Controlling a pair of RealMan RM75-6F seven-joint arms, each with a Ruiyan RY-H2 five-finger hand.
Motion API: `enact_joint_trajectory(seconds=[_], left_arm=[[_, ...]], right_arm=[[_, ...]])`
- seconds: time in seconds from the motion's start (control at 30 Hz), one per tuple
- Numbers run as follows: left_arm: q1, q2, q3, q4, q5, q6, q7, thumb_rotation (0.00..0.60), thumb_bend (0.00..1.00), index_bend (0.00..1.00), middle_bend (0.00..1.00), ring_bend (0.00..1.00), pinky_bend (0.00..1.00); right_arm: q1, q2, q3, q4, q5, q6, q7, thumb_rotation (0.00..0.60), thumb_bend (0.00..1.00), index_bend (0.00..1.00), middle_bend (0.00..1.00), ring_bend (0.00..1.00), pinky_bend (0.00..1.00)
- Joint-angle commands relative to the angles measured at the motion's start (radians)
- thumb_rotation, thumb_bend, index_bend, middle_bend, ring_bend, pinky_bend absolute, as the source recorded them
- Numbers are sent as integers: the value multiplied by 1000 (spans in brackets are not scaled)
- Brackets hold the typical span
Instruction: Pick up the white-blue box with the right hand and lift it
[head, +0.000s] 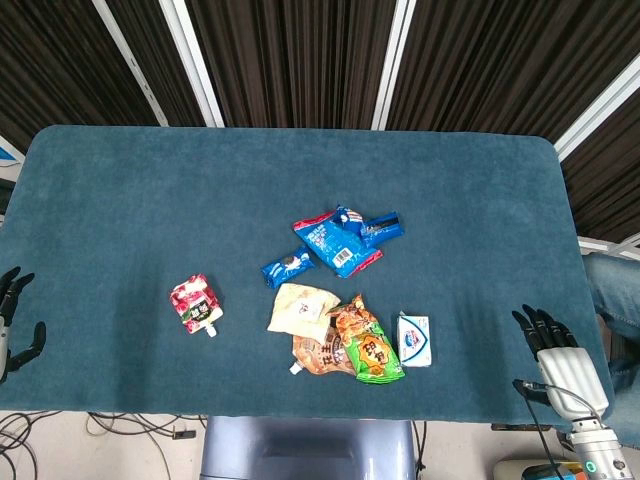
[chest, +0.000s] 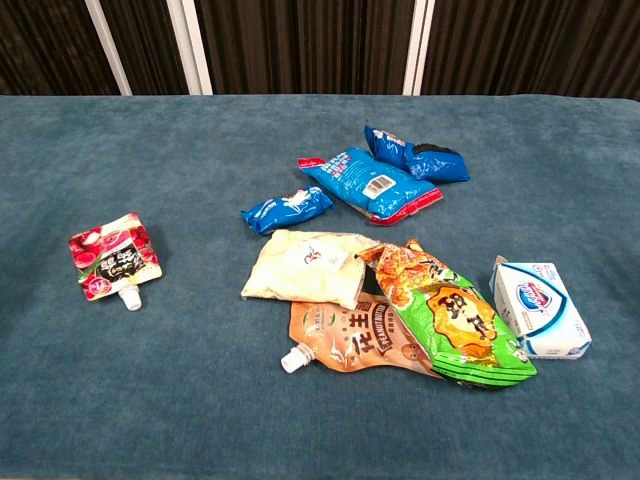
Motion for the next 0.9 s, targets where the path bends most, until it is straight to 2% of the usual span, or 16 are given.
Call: enact_joint_trajectory(seconds=[0.03,0.3,0.6,0.73,0.9], left_arm=[[1,-1,0,1,0,1,-1,600,466,118,44,122,66],[-1,-1,-2,-2,-4,-2,-6,600,466,118,44,123,66],[-2,0,0,-5,-7,-10,-11,600,465,118,44,122,66],[-2,4,3,-13,-16,-21,-12,600,466,118,44,122,66],[-1,4,2,-12,-14,-17,-14,600,465,118,42,122,66]], right_arm=[[8,21,-16,-38,22,-48,0,600,170,0,47,44,166],[49,42,-29,-125,97,-191,20,600,144,0,32,28,166],[142,-2,31,-131,186,-333,84,600,139,0,24,5,166],[182,-23,47,-147,237,-393,46,600,137,1,24,0,166],[219,-62,75,-148,277,-412,-1,600,137,1,25,0,166]])
